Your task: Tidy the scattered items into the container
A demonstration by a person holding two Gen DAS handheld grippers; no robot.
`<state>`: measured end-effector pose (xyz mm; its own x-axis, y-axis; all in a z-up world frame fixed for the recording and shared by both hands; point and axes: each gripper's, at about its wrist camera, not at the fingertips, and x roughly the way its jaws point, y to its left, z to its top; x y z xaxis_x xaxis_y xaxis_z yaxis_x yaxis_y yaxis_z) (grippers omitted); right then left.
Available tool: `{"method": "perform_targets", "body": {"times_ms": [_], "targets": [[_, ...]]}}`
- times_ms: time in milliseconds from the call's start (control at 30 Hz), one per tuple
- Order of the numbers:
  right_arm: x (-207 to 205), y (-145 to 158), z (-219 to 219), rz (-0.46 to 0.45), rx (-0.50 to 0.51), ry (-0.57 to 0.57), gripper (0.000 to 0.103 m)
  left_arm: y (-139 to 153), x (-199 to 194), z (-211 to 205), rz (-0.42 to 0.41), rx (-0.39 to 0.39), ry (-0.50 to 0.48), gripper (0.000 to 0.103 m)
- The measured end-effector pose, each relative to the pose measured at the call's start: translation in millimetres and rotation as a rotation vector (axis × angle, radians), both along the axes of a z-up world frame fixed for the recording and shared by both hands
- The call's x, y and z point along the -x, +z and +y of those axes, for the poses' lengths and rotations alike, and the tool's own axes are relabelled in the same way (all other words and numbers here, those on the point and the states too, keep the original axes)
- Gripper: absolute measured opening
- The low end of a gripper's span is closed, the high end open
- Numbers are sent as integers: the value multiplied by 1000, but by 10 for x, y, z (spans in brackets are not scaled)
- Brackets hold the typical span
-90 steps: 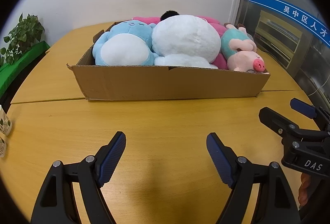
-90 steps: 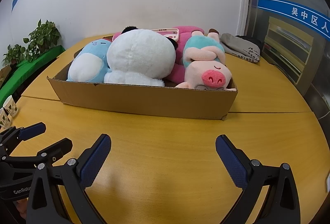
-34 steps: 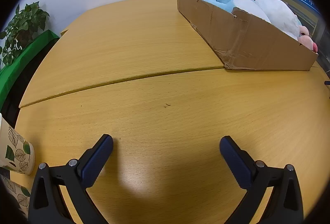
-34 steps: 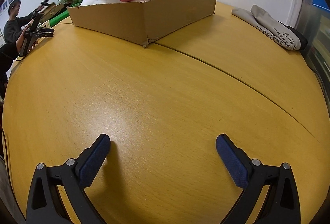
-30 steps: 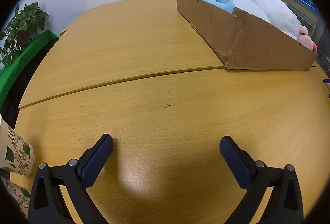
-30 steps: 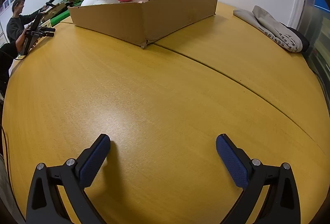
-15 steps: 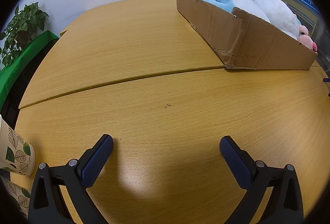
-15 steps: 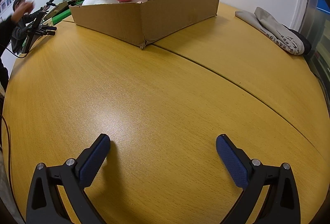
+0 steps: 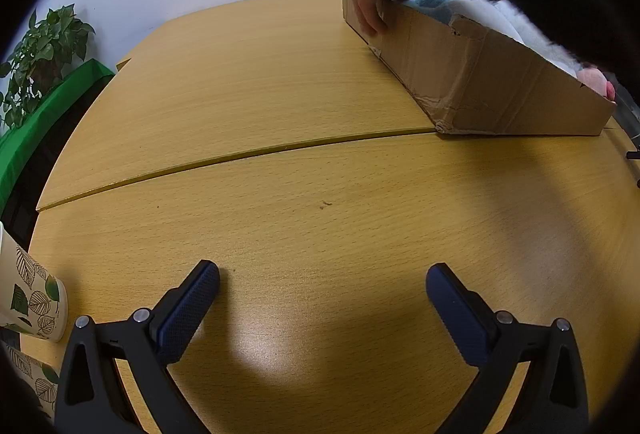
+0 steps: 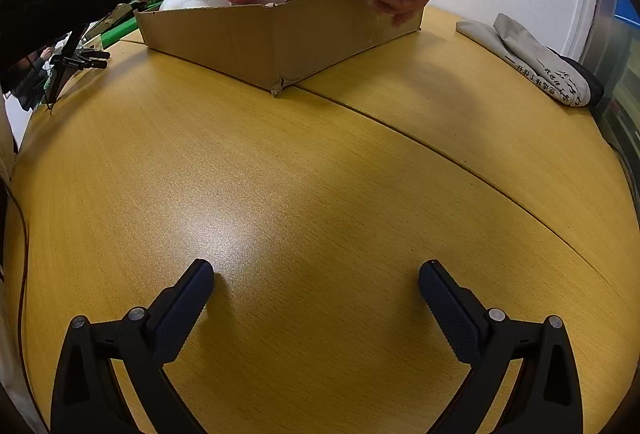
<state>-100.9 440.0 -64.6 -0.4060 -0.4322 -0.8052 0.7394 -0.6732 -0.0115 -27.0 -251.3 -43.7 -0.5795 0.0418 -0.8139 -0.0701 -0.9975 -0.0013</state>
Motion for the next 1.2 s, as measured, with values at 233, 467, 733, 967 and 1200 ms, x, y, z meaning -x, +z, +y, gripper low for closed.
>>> {"method": "perform_targets", "body": {"times_ms": [233,467,733,967,1200], "targets": [[-3,4,4,0,0,0,103,4,27,-10,-1,0,0,103],[-7,5,4,-1,1,0,103,20,10,11,-1,0,-1,103],[-3,3,-1,-1,1,0,103,33,19,10,-1,0,-1,103],[-7,-1,2,0,0,0,103,22,83,-47,-1,0,0,103],[-1,-1,-3,1,0,0,103,-41,157,-63,-5,-2,1,103]]}}
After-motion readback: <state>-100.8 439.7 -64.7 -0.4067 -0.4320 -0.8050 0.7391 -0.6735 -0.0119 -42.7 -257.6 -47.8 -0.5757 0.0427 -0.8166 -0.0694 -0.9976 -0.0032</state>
